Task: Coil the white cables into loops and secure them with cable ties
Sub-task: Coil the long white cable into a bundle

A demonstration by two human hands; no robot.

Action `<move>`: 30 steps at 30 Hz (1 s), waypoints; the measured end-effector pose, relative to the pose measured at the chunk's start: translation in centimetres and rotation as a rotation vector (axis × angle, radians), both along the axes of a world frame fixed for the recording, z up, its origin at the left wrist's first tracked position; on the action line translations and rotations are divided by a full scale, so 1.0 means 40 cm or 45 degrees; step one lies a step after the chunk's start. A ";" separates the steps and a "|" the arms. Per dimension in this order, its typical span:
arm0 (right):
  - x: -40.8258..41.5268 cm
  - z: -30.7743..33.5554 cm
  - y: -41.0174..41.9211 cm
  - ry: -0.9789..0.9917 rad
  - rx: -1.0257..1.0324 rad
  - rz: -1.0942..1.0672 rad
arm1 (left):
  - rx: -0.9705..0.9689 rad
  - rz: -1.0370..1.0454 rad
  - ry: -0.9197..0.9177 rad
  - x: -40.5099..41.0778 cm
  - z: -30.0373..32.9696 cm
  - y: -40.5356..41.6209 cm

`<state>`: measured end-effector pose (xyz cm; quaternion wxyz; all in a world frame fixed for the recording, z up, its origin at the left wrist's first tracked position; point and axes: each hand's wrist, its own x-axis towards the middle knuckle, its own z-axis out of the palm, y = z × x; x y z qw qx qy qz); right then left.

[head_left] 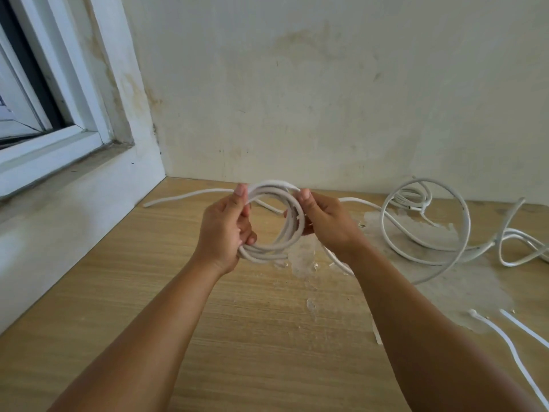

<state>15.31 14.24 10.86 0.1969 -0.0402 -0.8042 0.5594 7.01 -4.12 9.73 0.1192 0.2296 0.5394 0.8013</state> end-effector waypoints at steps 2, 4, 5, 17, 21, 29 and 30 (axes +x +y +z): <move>0.007 -0.015 -0.014 -0.052 -0.151 0.046 | 0.081 0.043 -0.083 -0.003 0.014 0.006; 0.007 -0.030 -0.033 -0.049 -0.300 0.077 | 0.119 0.096 -0.149 -0.001 0.022 0.019; 0.006 -0.035 -0.042 -0.044 -0.349 0.083 | 0.127 0.121 -0.171 0.000 0.024 0.025; -0.061 -0.069 -0.102 0.071 -0.287 -0.589 | 0.058 0.368 -0.120 0.077 -0.039 0.107; -0.046 -0.042 -0.065 -0.008 0.061 -0.623 | 0.031 0.236 -0.152 0.076 -0.075 0.096; -0.022 -0.032 -0.020 -0.105 0.736 -0.251 | -0.415 -0.020 0.006 -0.018 0.029 0.034; -0.022 -0.034 -0.023 -0.095 0.754 -0.219 | -0.577 -0.113 0.042 -0.022 0.049 0.032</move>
